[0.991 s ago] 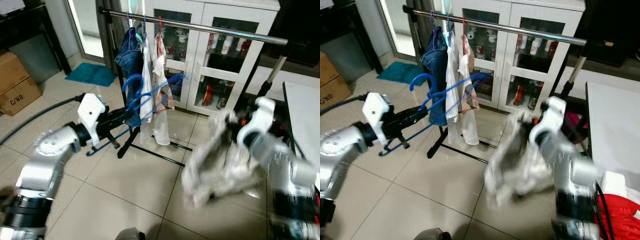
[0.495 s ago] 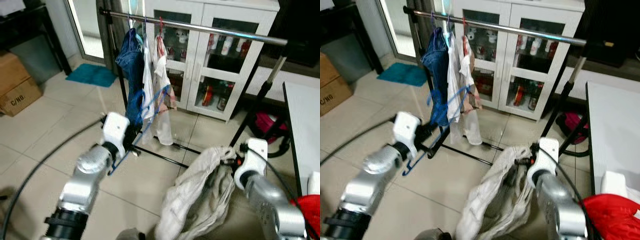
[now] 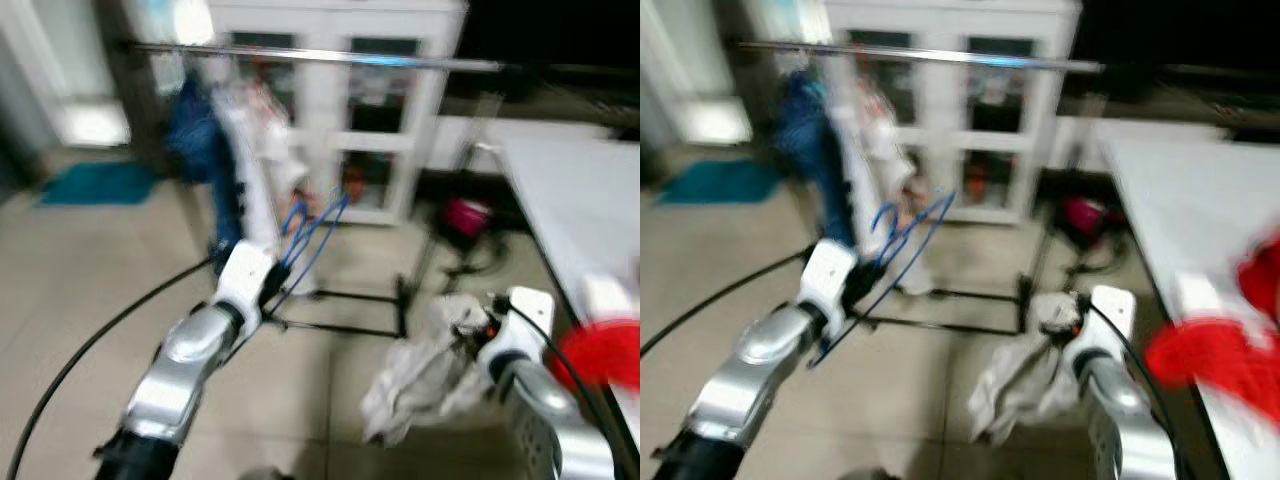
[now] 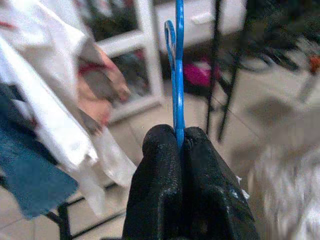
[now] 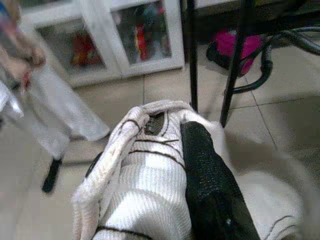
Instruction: Hang hanger
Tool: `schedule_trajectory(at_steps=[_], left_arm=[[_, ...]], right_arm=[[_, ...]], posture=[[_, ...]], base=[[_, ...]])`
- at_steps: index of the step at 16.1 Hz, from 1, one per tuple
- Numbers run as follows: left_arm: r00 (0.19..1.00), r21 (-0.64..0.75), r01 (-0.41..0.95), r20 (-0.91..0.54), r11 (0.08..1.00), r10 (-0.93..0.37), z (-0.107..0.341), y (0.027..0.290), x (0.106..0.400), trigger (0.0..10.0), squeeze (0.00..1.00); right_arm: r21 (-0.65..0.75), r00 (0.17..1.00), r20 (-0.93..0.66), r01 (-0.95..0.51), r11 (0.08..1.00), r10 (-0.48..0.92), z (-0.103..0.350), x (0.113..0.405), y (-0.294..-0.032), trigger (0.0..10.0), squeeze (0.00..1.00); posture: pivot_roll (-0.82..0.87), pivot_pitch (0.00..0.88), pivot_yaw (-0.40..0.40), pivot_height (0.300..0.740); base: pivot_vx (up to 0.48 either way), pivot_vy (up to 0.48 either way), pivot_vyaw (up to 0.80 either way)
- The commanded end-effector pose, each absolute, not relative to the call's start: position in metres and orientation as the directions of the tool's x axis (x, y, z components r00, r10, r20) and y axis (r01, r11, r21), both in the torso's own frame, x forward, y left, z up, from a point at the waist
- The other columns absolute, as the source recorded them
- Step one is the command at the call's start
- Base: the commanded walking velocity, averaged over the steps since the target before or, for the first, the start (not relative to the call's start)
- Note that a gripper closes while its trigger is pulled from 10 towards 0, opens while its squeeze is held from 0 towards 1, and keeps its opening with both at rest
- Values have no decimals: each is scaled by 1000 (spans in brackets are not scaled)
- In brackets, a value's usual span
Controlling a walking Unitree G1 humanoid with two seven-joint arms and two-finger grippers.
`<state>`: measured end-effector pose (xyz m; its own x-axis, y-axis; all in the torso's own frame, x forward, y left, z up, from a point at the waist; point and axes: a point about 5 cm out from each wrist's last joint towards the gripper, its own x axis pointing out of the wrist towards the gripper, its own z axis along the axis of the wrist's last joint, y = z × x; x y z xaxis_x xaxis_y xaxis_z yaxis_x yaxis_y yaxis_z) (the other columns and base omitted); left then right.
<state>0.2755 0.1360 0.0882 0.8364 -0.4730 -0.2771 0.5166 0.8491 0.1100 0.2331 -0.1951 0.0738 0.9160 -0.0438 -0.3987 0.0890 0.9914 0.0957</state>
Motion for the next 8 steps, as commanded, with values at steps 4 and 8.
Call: schedule_trajectory(at_steps=[4,8], left_arm=[[845,92,514,-229,853,-484,100,131,282,10000,0],[840,58,522,-210,851,-500,101,125,276,10000,0]], right_arm=[[73,954,-291,97,993,-71,98,237,-202,10000,0],[-51,950,-263,161,986,-169,93,233,-207,10000,0]], posture=[[3,1,19,740],[-6,12,12,740]], base=[[0,454,-800],[0,83,-800]])
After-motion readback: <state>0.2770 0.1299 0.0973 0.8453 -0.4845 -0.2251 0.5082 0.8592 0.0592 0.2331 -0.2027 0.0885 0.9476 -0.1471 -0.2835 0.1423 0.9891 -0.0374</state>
